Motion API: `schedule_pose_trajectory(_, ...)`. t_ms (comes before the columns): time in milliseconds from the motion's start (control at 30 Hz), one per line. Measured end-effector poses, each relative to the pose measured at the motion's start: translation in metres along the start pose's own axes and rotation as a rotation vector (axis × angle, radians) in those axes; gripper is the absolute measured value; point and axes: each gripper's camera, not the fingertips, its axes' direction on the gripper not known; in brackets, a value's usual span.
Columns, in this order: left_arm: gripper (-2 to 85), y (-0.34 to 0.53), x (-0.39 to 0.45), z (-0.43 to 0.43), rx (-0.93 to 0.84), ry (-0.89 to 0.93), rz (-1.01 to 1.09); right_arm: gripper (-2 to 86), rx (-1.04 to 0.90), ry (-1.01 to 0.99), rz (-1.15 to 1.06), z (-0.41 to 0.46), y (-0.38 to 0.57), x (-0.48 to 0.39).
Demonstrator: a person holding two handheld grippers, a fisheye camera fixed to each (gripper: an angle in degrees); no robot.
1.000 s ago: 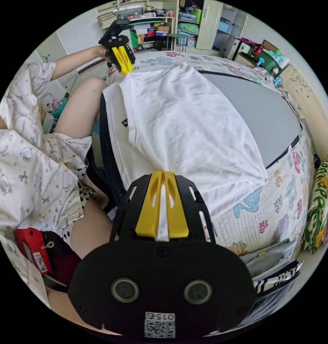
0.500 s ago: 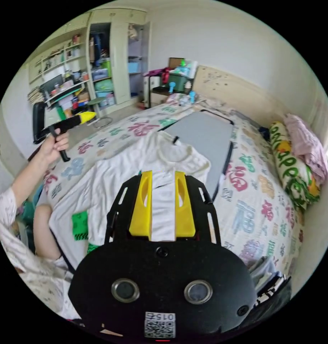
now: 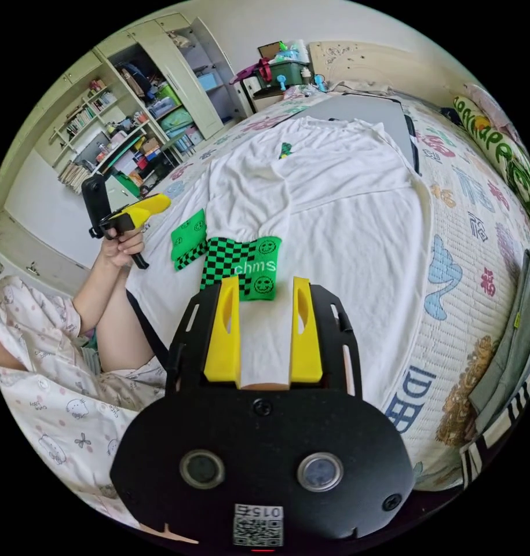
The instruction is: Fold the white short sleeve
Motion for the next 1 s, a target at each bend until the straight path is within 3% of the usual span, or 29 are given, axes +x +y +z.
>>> schedule_pose_trajectory(233, 11.6, 0.000, 0.047, 0.012, -0.095, -0.066, 0.070, 3.0, -0.031, 0.089, 0.093, -0.034, 0.024, 0.054)
schedule_pose_trajectory(533, 16.9, -0.031, 0.083, -0.028, 0.053, -0.098, -0.004, 0.5, 0.127, -0.163, -0.034, -0.119, 0.043, 0.040)
schedule_pose_trajectory(633, 17.2, -0.041, 0.074, -0.045, 0.089, -0.156, -0.087, 1.1, 0.131, -0.249, -0.078, -0.099, 0.049, 0.031)
schedule_pose_trajectory(800, 3.7, -0.055, 0.050, -0.083, 0.112, -0.224, -0.212, 4.7, 0.103, -0.289, -0.175, -0.049, 0.084, 0.011)
schedule_pose_trajectory(1000, 0.1, -0.054, 0.011, -0.157, 0.231, -0.305, -0.462, 7.9, 0.007, -0.055, -0.393, 0.051, 0.217, 0.007)
